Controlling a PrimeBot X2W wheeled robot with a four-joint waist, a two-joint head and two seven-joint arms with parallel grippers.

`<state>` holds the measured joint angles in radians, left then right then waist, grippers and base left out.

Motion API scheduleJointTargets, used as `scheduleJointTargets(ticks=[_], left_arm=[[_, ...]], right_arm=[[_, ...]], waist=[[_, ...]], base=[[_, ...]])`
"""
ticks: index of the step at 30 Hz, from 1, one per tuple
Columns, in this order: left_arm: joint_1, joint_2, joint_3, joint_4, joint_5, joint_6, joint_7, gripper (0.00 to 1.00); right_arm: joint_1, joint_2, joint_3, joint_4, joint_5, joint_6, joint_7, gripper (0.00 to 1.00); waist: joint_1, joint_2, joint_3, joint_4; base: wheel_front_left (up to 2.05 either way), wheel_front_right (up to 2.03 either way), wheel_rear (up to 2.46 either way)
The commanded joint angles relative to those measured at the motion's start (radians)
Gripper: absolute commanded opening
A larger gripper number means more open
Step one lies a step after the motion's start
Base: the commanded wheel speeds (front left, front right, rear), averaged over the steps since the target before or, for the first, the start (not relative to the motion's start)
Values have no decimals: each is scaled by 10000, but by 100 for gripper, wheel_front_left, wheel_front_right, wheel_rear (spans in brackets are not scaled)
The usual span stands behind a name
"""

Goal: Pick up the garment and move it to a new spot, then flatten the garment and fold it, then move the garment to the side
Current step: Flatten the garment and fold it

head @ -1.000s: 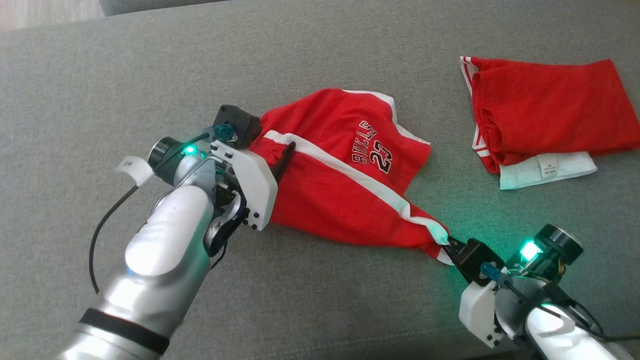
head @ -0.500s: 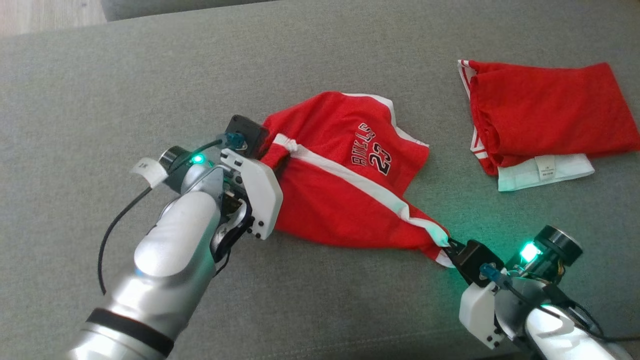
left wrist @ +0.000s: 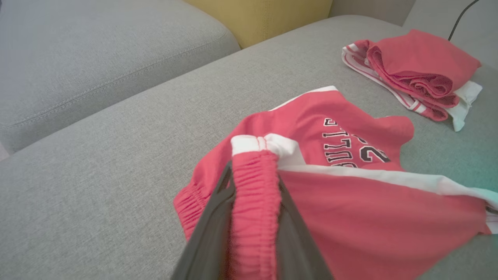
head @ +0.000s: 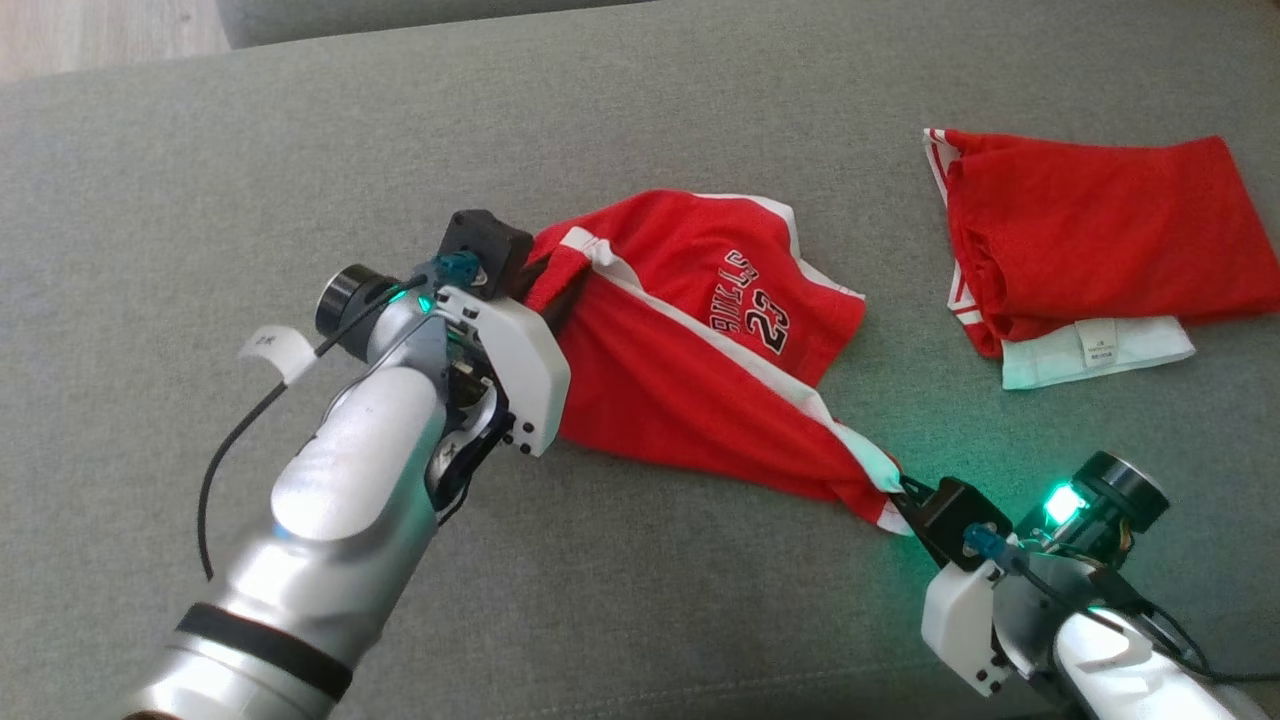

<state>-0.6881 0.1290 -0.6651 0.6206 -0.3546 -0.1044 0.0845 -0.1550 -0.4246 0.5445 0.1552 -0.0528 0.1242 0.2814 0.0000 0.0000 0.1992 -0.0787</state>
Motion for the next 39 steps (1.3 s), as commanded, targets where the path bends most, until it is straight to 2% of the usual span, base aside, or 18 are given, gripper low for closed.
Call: scheduleJointTargets(ticks=[1,2,4,9,15,19,25,33,39], left_arm=[[-606,187,370,-303,-64,51,-125,27],[-608,176,380,-300,-87,46,-224,24],[-607,167,432,-316,-135,60,-456,0],[-495,214,702,-560,-317,127,-1329,0],[-126,485,1086,-1174,-615,137,-2306,0],[169,725,1377,-1804,-860,105,-2828,0],[536,1061,1827,-2945,-1052,145,-3236,0],[762,1234,2670,-4840,-978,674,-3430,0],[1229,1367,2832,-5634,-949,952,-3403,0]], right_arm=[[-227,-82,21,-260,60,65,-77,0],[-221,-70,0,-257,70,65,-80,0],[-218,-36,-75,-275,88,65,-106,0],[-235,65,-679,-370,233,65,-369,0],[-594,360,-2168,-648,826,65,-909,0],[-1282,202,-2715,-809,1040,65,-1256,0],[-2853,-437,-2397,-754,1205,65,-1777,0],[-5296,-1168,-1797,-537,1426,65,-2152,0],[-5509,-1497,-1655,-911,1661,65,-1618,0]], waist=[[0,0,-14,11],[0,0,-31,21],[0,0,-75,43],[0,0,-297,168],[0,0,-816,404],[0,0,-1247,542],[0,0,-1971,668],[0,0,-2608,799],[0,0,-2805,818]], base=[[0,0,0],[0,0,0],[0,0,0],[0,0,0],[0,0,0],[0,0,0],[0,0,0],[0,0,0],[0,0,0]])
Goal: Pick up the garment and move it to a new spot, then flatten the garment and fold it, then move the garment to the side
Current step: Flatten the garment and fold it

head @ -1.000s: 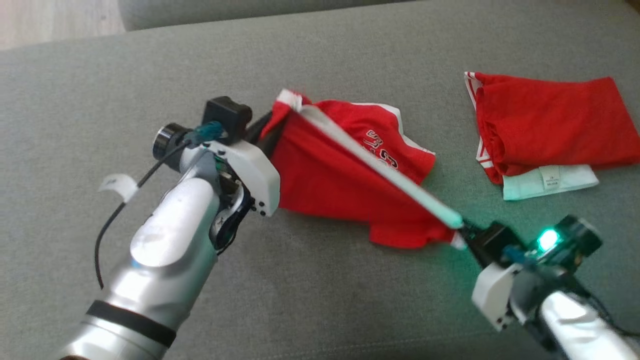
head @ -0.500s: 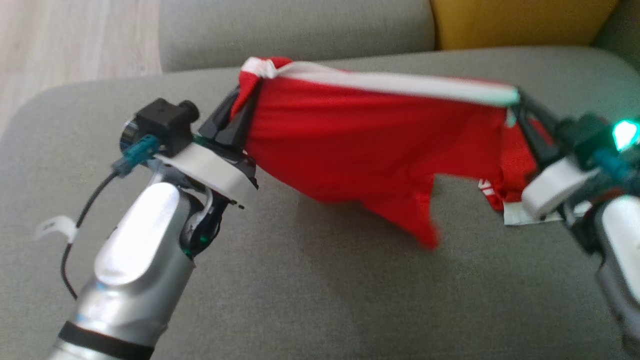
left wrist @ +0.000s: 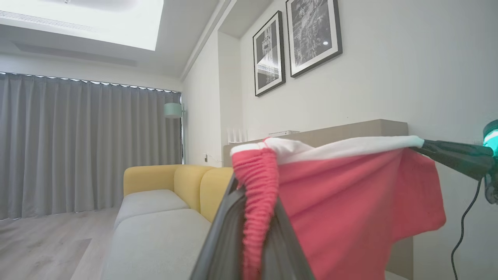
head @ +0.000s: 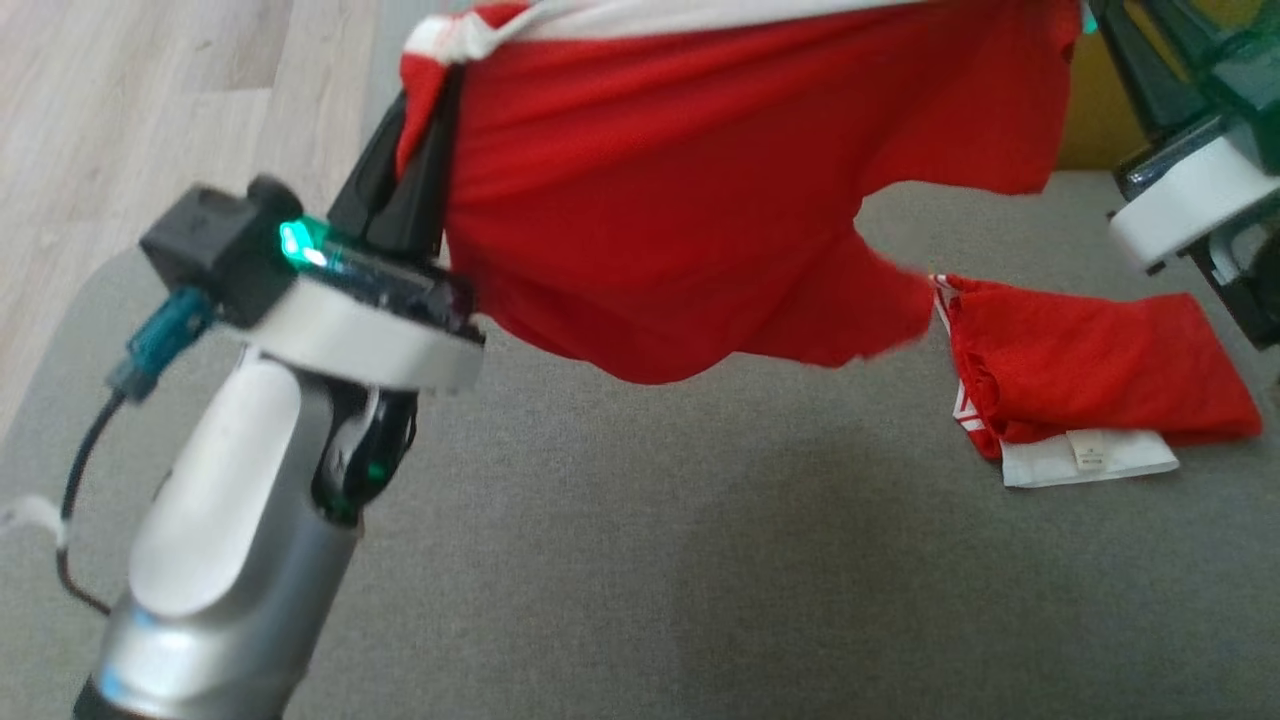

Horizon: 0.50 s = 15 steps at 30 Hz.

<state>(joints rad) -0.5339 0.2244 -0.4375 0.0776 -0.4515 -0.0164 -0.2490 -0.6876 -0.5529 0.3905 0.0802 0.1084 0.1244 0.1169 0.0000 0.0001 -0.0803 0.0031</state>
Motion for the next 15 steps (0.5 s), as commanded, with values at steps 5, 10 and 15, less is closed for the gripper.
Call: scheduleJointTargets(ticks=[5,10,15], left_arm=[[400,833,638,-1195,-105,305,537,0],[747,1392,894,-2183,-412,449,1482,0],[-76,1605,973,-2035,-538,264,2013,0]], right_arm=[[374,-668,-225,-1111,404,63,1014,0],[786,-926,-444,-2199,702,63,1972,0],[42,-927,-268,-2045,978,63,2272,0]], waist=[[0,-1,-65,-57],[0,-1,215,-188],[0,-1,982,-302]], base=[[0,0,0],[0,0,0],[0,0,0]])
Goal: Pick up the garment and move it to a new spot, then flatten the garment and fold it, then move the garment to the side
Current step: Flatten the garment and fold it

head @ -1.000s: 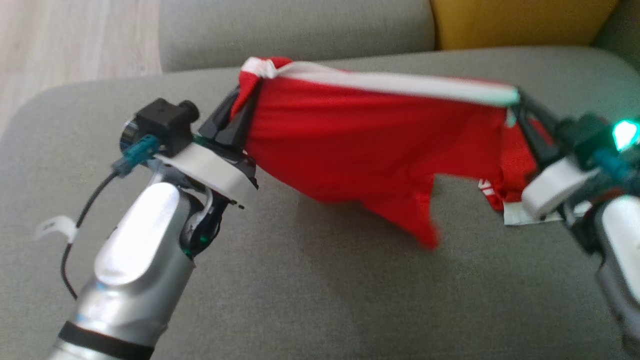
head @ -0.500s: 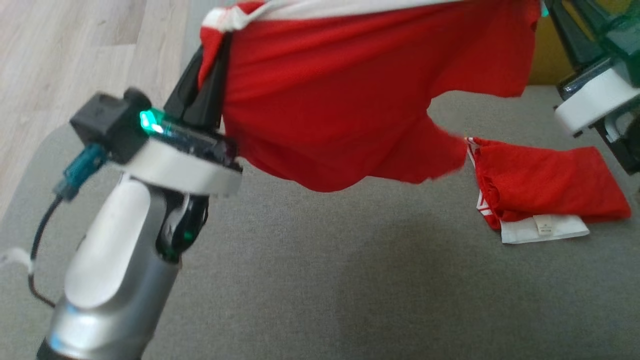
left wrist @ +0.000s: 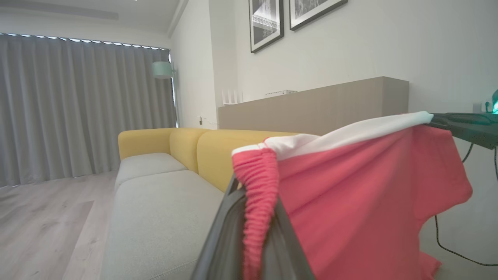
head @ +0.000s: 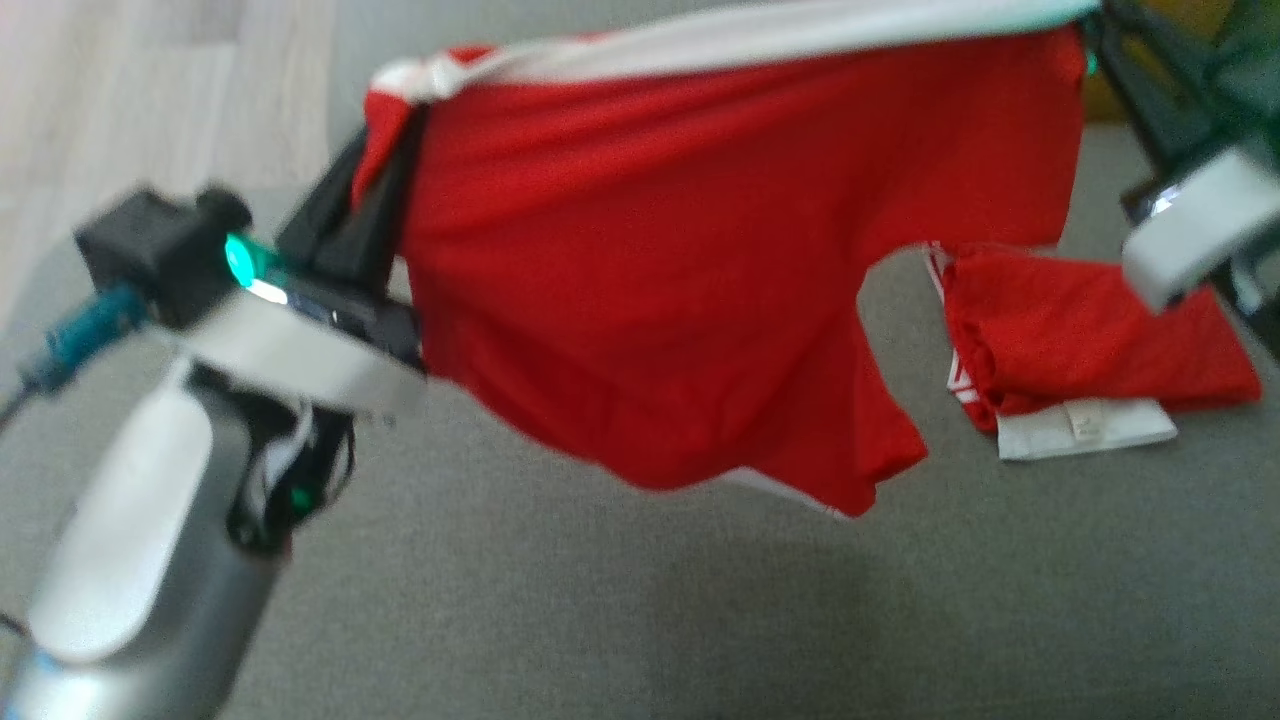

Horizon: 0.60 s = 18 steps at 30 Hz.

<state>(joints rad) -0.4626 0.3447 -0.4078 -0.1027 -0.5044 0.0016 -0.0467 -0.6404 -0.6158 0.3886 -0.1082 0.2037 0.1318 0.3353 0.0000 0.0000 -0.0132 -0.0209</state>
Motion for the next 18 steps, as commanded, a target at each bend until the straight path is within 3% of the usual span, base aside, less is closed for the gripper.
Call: scheduleJointTargets(ticks=[1,7,13,18], left_arm=[[-1140,411,663,-73,-3,-12,56,0],[-4068,325,665,2104,242,-659,-135,0],[-7092,139,711,5039,727,-989,-1414,0],[-8429,-103,602,6730,867,-1186,-2040,0]], right_arm=[[-781,-307,-101,15,55,-11,93,0],[-3855,373,829,2105,54,-11,-617,0],[-6775,1744,1078,5480,-218,-11,-1665,0],[-8051,2760,969,7591,-860,-11,-3159,0]], waist=[[0,0,606,-80],[0,0,2457,-118],[0,0,3721,-33],[0,0,4356,93]], base=[[0,0,0],[0,0,0],[0,0,0],[0,0,0]])
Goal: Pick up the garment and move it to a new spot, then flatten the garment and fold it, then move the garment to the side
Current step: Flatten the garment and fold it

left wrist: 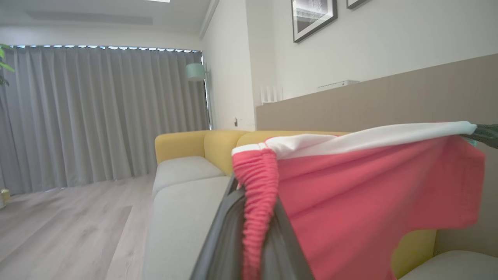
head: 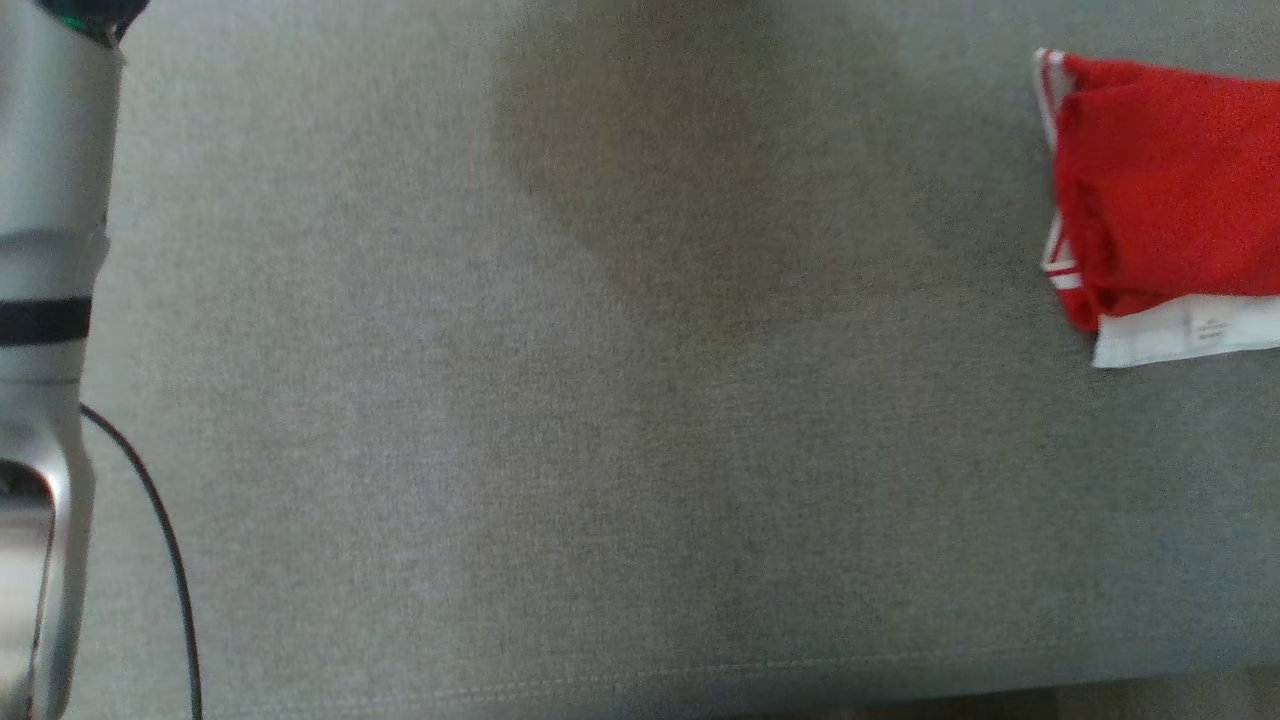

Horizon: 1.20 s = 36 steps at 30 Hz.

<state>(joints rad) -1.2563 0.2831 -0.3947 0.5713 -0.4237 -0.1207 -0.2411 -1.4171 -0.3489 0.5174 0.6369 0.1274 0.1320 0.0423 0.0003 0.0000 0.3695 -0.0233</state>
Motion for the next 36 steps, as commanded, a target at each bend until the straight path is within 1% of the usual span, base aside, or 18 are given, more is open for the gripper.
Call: scheduleJointTargets(ticks=[1,3,7,8,9,12,17,21,23,26,32,36], left_arm=[[-583,428,457,189,46,9,-146,0],[-606,254,448,450,-5,-35,-190,0],[-8,-59,510,263,-9,-84,-201,0],[230,-139,463,215,-21,-89,-202,0],[230,-139,463,215,-21,-89,-202,0],[1028,-274,60,-18,-214,-95,-204,0],[2577,-48,-1050,-262,-615,-97,-205,0],[3806,306,-1967,-596,-1029,-98,-205,0],[4406,503,-2267,-805,-1211,-98,-205,0],[5172,835,-2712,-1107,-1316,-98,-205,0],[6214,1217,-2998,-1603,-1325,-99,-206,0],[6730,1294,-3131,-1873,-1176,-99,-206,0]], right_arm=[[-348,270,-313,479,-212,-13,-509,0],[-340,583,-200,1107,-390,-13,-971,0],[30,1013,38,2234,-550,-13,-1632,0],[172,1090,121,2493,-558,-13,-1756,0],[172,1090,121,2493,-558,-13,-1756,0],[692,1273,490,3160,-425,-13,-2102,0],[1869,1339,1555,3868,239,-13,-2379,0],[2903,1159,2687,3958,1105,-13,-2261,0],[3384,968,3304,3786,1653,-13,-2078,0],[3976,478,4176,3329,2481,-13,-1728,0],[4785,-806,5771,2029,3881,-13,-914,0],[5023,-1654,6613,1162,4512,-13,-527,0]], waist=[[-3,0,624,137],[-3,0,799,166],[-3,0,973,217],[-3,0,979,234],[-3,0,979,234],[-3,0,882,286],[-3,0,378,323],[-3,0,-148,306],[-3,0,-413,294],[-3,0,-790,287],[-3,0,-1437,295],[-3,0,-1843,268]], base=[[0,0,0],[0,0,0],[0,0,0],[0,0,0],[0,0,0],[0,0,0],[0,0,0],[0,0,0],[0,0,0],[0,0,0],[0,0,0],[0,0,0]])
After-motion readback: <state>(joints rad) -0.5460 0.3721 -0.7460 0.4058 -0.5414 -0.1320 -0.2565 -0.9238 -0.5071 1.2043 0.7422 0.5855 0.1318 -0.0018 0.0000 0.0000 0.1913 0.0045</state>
